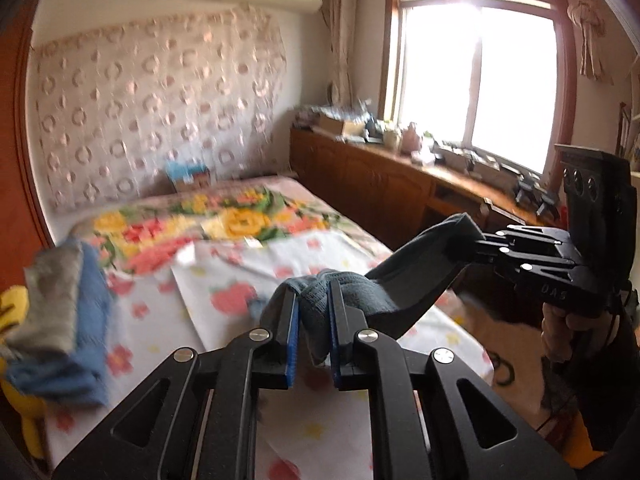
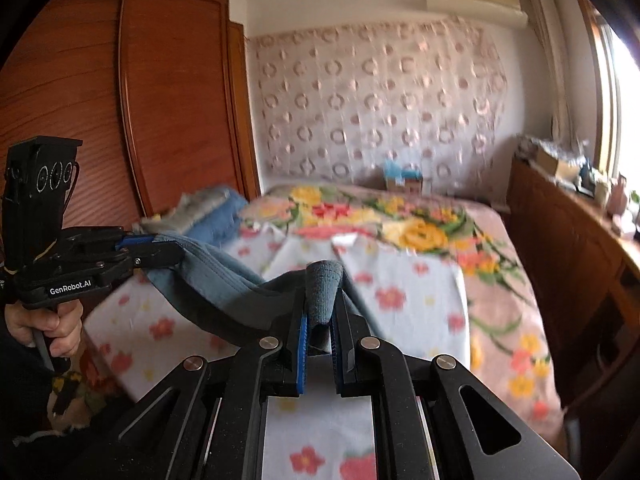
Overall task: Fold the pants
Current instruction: 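Lift the held hem up with both grippers, then carry the hem over toward the waistband and lower it with both grippers, then open both grippers to release the hem onto the waistband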
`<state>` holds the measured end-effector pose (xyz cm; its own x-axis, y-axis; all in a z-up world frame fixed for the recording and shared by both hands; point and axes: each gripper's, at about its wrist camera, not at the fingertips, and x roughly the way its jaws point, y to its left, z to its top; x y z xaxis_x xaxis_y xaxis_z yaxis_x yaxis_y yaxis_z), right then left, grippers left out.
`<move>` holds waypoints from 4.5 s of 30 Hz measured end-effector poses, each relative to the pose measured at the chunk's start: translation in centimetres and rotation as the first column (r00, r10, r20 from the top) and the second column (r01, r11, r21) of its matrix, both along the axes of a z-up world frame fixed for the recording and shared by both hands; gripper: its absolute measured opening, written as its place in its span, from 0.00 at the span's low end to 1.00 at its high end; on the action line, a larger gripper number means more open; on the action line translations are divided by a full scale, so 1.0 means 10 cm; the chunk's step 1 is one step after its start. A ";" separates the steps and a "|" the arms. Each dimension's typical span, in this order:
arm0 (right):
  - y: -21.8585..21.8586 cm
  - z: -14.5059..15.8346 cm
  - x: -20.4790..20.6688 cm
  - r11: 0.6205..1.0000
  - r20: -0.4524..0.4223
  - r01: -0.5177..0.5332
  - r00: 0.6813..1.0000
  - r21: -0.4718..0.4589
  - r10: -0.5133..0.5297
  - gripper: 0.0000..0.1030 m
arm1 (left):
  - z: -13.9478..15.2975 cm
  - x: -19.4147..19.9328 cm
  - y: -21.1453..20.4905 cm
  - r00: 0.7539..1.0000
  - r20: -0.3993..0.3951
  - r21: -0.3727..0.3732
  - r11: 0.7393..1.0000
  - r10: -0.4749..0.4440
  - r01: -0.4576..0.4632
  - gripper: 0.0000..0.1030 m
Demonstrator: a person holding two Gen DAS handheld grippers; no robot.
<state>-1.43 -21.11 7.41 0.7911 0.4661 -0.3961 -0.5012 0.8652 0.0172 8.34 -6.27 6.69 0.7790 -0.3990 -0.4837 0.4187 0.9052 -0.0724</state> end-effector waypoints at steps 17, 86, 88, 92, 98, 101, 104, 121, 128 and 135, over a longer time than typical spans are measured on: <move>0.80 0.28 1.36 1.000 0.043 -0.015 0.999 -0.018 0.016 0.09 | 0.57 0.86 0.54 0.973 0.129 0.015 0.981 0.190 -0.194 0.13; 0.59 -0.81 1.01 0.997 -0.232 -0.081 0.970 -0.001 0.078 0.09 | -1.21 -0.18 0.60 0.956 -0.268 -0.001 0.992 0.120 -0.125 0.13; 0.63 -0.85 1.09 0.998 -0.231 -0.068 0.971 0.003 0.067 0.09 | -1.24 -0.08 0.61 0.952 -0.280 0.007 0.992 0.125 -0.128 0.13; 0.68 -0.88 1.18 0.999 -0.218 -0.047 0.975 0.007 0.048 0.09 | -1.26 0.07 0.61 0.947 -0.294 0.018 0.991 0.132 -0.133 0.13; 0.70 -0.93 1.30 0.999 -0.224 -0.042 0.973 0.021 0.046 0.09 | -1.30 0.25 0.64 0.942 -0.307 0.023 0.991 0.134 -0.133 0.13; 0.70 -0.94 1.38 0.999 -0.232 -0.039 0.972 0.019 0.043 0.09 | -1.33 0.35 0.65 0.938 -0.320 0.022 0.991 0.131 -0.131 0.13; 0.72 -0.98 1.49 0.999 -0.244 -0.033 0.969 0.022 0.037 0.09 | -1.36 0.45 0.66 0.935 -0.330 0.023 0.992 0.128 -0.128 0.13; 0.88 -1.09 2.14 1.000 -0.302 -0.026 0.953 0.012 0.028 0.09 | -1.44 1.11 0.78 0.924 -0.364 0.006 0.992 0.118 -0.124 0.13; 0.92 -1.13 2.29 1.000 -0.316 -0.029 0.948 0.004 0.029 0.10 | -1.47 1.25 0.78 0.922 -0.369 0.014 0.993 0.118 -0.121 0.13; 0.90 -1.11 2.36 0.999 -0.323 -0.028 0.946 0.025 0.035 0.10 | -1.50 1.32 0.80 0.919 -0.377 0.019 0.993 0.117 -0.119 0.13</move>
<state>22.18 -12.14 -3.73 0.6070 0.4992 -0.6183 -0.4930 0.8468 0.1996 21.54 1.71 -8.32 0.5814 -0.3182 -0.7488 0.2496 0.9457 -0.2080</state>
